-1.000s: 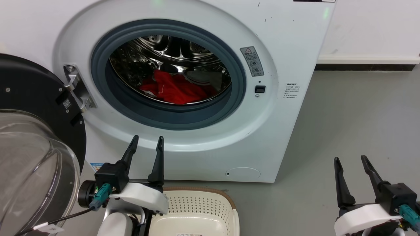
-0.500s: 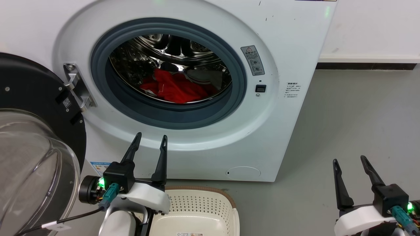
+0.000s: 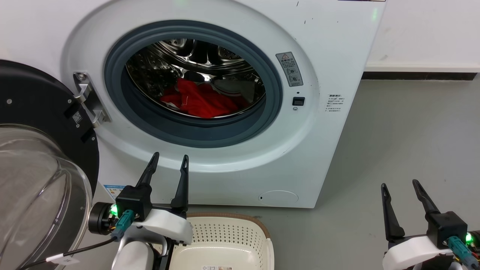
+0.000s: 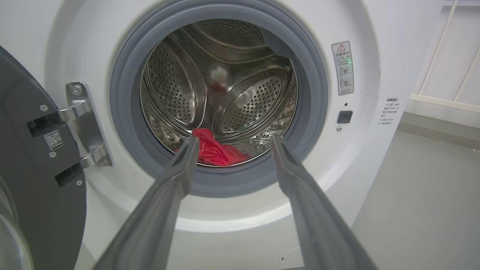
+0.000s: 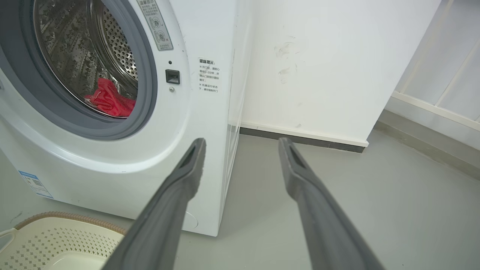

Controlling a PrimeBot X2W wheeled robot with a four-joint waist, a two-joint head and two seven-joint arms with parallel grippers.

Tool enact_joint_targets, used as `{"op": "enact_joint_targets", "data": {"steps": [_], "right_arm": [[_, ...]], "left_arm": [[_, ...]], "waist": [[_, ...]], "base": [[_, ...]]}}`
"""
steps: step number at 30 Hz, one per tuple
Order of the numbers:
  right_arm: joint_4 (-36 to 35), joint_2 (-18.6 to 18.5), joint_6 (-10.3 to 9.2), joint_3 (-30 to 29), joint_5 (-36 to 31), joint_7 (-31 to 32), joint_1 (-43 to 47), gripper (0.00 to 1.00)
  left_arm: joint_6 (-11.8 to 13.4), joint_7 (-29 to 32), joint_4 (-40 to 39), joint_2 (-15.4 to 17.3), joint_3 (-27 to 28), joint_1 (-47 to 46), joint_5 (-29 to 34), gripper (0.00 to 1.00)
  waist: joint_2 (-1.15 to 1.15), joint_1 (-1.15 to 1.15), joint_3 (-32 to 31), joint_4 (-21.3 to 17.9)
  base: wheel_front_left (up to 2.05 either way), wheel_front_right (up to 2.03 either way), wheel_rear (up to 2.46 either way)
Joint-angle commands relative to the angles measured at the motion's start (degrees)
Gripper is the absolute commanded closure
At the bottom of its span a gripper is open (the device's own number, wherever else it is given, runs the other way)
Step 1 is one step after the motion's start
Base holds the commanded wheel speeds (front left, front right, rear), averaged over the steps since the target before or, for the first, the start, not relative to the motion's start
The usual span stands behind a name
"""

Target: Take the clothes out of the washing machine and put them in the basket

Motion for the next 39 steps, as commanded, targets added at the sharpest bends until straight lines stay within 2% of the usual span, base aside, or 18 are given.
{"op": "enact_joint_targets", "data": {"steps": [1, 17, 26, 39], "right_arm": [[0.2, 0.1, -0.02, 0.0, 0.4, -0.4, -0.4, 0.0], [-0.4, 0.1, -0.02, -0.3, 0.7, -0.3, -1.5, 0.0], [-1.6, 0.1, -0.02, 0.0, 0.7, -0.7, -4.9, 0.0], [-2.3, 0.1, -0.03, 2.1, 0.9, -2.3, -13.9, 0.0]], "left_arm": [[0.4, -0.2, 0.1, 0.1, 0.1, 0.1, 0.0, 0.0], [0.7, -0.2, -0.2, 0.1, -0.3, -0.9, -0.3, 0.0], [1.5, -0.2, -1.7, 0.1, 0.0, -4.1, -0.2, 0.0], [3.5, -0.2, -2.9, 0.1, 1.5, -12.5, -0.2, 0.0]], "waist": [[0.0, 0.0, 0.0, 0.0], [0.0, 0.0, 1.4, 0.4], [0.0, 0.0, 7.7, 0.2], [0.0, 0.0, 21.0, -1.7]], "base": [[0.0, 0.0, 0.0], [0.0, 0.0, 0.0], [0.0, 0.0, 0.0], [0.0, 0.0, 0.0]]}}
